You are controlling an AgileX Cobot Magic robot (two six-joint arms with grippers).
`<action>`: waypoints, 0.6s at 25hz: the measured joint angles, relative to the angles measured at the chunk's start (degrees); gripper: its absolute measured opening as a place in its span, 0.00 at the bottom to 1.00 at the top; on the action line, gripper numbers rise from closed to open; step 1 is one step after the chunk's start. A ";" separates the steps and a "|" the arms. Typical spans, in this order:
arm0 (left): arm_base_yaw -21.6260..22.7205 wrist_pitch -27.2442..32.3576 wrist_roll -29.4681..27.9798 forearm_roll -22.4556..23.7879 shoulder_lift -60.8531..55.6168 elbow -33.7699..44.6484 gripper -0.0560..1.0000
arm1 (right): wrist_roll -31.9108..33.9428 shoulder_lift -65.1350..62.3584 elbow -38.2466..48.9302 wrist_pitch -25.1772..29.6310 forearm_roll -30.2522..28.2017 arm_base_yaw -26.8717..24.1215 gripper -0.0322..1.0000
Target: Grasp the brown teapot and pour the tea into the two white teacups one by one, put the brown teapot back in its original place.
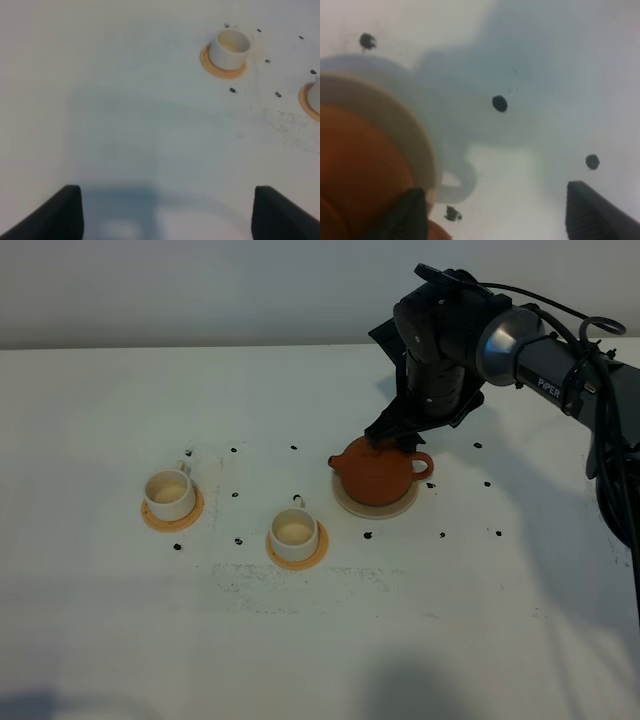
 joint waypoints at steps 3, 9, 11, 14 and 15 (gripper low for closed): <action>0.00 0.00 0.00 0.00 0.00 0.00 0.69 | 0.00 0.00 0.00 0.27 0.00 0.00 0.60; 0.00 0.00 0.00 0.00 0.00 0.00 0.69 | 0.00 0.00 0.00 -0.03 -0.30 0.00 0.60; 0.00 0.00 0.00 0.00 0.00 0.00 0.69 | 0.00 0.00 0.07 -0.73 -0.77 0.00 0.60; 0.00 0.00 0.00 0.00 0.00 0.00 0.69 | 0.05 0.00 0.07 -2.61 -1.50 0.04 0.60; 0.00 0.00 0.00 0.00 0.00 0.00 0.69 | 0.20 0.00 0.07 -3.26 -1.73 0.04 0.60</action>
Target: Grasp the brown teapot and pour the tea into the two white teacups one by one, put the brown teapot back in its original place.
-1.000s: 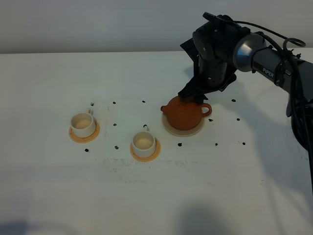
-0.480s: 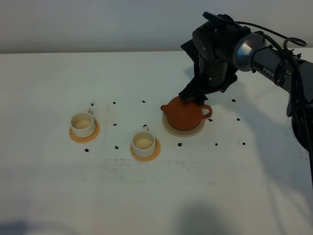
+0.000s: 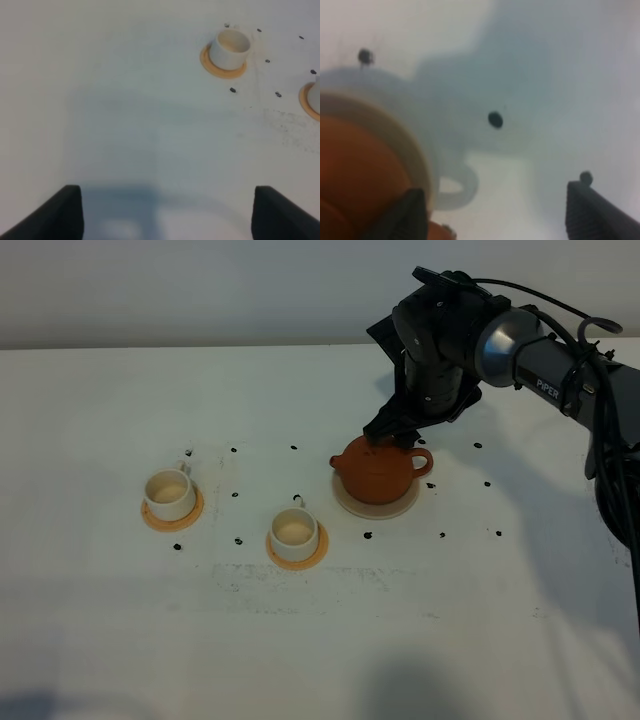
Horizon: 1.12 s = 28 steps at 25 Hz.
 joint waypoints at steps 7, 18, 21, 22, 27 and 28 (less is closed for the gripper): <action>0.00 0.00 0.00 0.00 0.00 0.00 0.69 | 0.50 0.00 0.00 -2.43 -1.57 0.07 0.60; 0.00 0.00 0.00 0.00 0.00 0.00 0.69 | 0.55 0.00 -1.69 -1.19 -4.55 -1.33 0.60; 0.00 0.00 0.00 0.00 0.00 0.00 0.69 | -0.77 -0.19 -1.69 -1.00 -1.28 -1.67 0.60; 0.00 0.00 0.00 0.00 0.00 0.00 0.69 | -1.00 -0.48 -1.69 -1.22 -0.47 -1.70 0.60; 0.00 0.00 0.00 0.00 0.00 0.00 0.69 | -1.42 -4.30 -1.69 -4.92 1.06 -1.90 0.60; 0.00 0.00 0.00 0.00 0.00 0.00 0.69 | -1.37 -5.21 -1.63 -5.67 1.06 -2.06 0.60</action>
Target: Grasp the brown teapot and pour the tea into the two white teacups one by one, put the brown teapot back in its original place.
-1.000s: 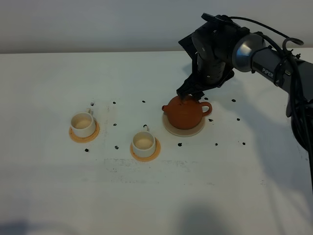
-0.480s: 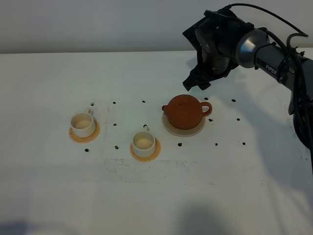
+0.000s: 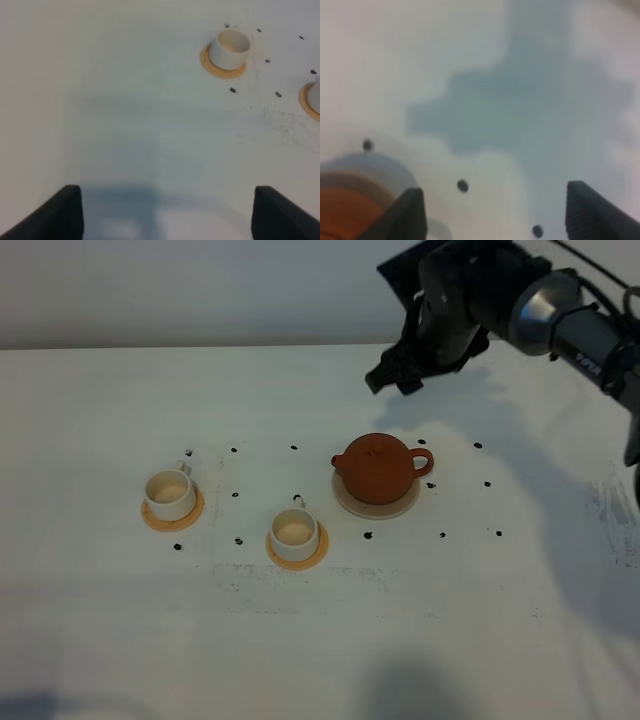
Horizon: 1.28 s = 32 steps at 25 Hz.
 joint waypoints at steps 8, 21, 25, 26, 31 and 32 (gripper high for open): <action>0.00 0.00 0.00 0.00 0.00 0.00 0.69 | 2.40 -9.64 16.23 -7.97 1.14 -2.72 0.60; 0.00 0.00 0.00 0.00 0.00 0.00 0.69 | 7.07 -17.85 42.79 -39.25 8.23 -5.45 0.60; 0.00 0.00 0.00 0.00 0.00 0.00 0.69 | 7.07 -17.85 46.47 -44.59 8.39 -7.25 0.60; 0.00 0.00 0.00 0.00 0.00 0.00 0.69 | 7.07 -17.85 46.94 -45.22 8.39 -7.52 0.60; 0.00 0.00 0.00 0.00 0.00 0.00 0.69 | 7.02 -16.80 47.28 -48.74 8.39 -7.72 0.60; 0.00 0.00 0.00 0.00 0.00 0.00 0.69 | 7.02 -16.35 47.28 -49.70 8.39 -7.72 0.60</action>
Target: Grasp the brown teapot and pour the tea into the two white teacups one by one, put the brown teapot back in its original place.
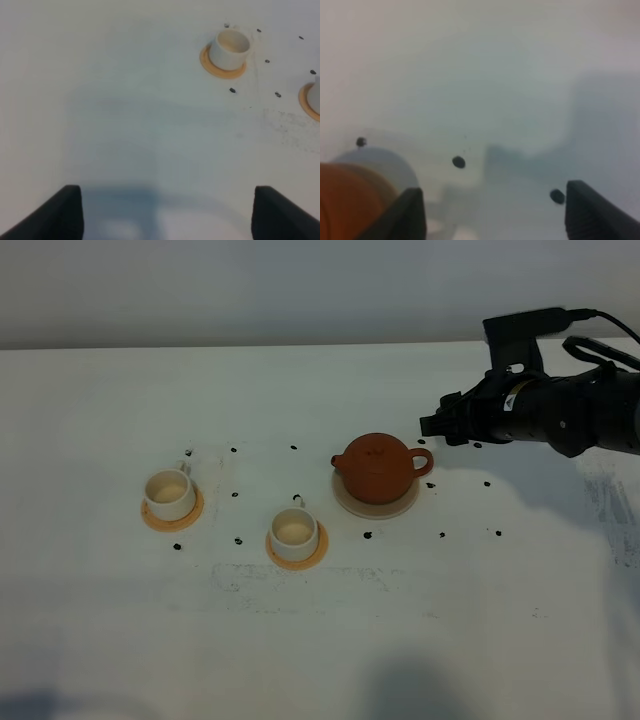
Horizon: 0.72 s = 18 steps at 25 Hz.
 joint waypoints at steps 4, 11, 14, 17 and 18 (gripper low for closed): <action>0.00 0.00 0.00 0.00 0.00 0.00 0.69 | 0.06 2.21 0.00 -1.69 0.33 0.00 0.60; 0.00 0.00 0.00 0.00 0.00 0.00 0.69 | 0.66 2.77 0.00 -3.33 0.47 0.00 0.60; 0.00 0.00 0.00 0.00 0.00 0.00 0.69 | 0.71 3.65 0.00 -3.76 0.52 0.00 0.60; 0.00 0.00 0.00 0.00 0.00 0.00 0.69 | 0.71 4.28 0.00 -3.43 0.52 0.00 0.60; 0.00 0.00 0.00 0.00 0.00 0.00 0.69 | 0.71 4.33 0.00 -3.16 0.52 0.00 0.60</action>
